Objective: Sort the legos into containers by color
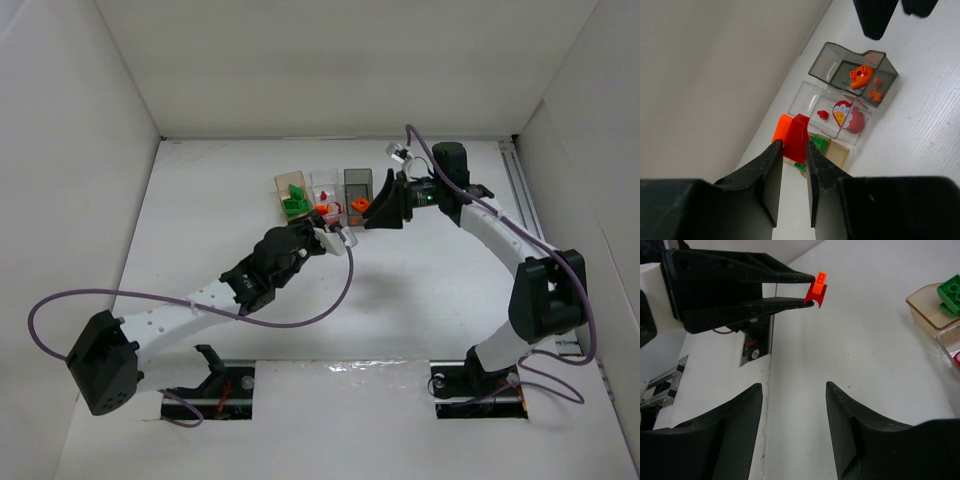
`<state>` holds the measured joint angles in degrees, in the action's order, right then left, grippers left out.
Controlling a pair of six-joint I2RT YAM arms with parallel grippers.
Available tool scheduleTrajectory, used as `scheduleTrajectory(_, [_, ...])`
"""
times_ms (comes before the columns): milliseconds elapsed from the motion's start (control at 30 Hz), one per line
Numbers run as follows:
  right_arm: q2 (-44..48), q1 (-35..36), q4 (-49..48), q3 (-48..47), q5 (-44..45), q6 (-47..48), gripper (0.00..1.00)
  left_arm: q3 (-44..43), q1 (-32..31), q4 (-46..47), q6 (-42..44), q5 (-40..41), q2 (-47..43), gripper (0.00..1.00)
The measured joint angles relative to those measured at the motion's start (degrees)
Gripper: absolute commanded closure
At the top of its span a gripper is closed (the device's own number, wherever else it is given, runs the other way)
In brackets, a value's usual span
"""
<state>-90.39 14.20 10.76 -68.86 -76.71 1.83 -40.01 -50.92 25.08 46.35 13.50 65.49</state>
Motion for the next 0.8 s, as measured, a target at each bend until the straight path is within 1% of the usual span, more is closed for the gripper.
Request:
scheduleTrajectory(300, [-4.57, 0.98, -12.31, -0.87, 1.75, -14.38, 0.4, -3.87, -0.79, -0.72, -4.81, -0.5, -0.44, 1.0])
scheduleTrajectory(533, [-4.96, 3.34, -30.82, -0.76, 2.19, -29.35, 0.4, -5.88, -0.79, -1.01, -6.45, -1.16, -0.42, 1.0])
scheduleTrajectory(633, [-4.96, 3.76, -34.93, -0.76, 2.25, -32.59, 0.4, -5.88, -0.76, -1.4, -6.82, -1.44, -0.39, 1.0])
scheduleTrajectory(800, [-4.96, 4.11, -37.48, -0.79, 3.34, -34.88, 0.4, -6.08, -0.76, -2.25, -7.72, -1.97, 0.15, 1.0])
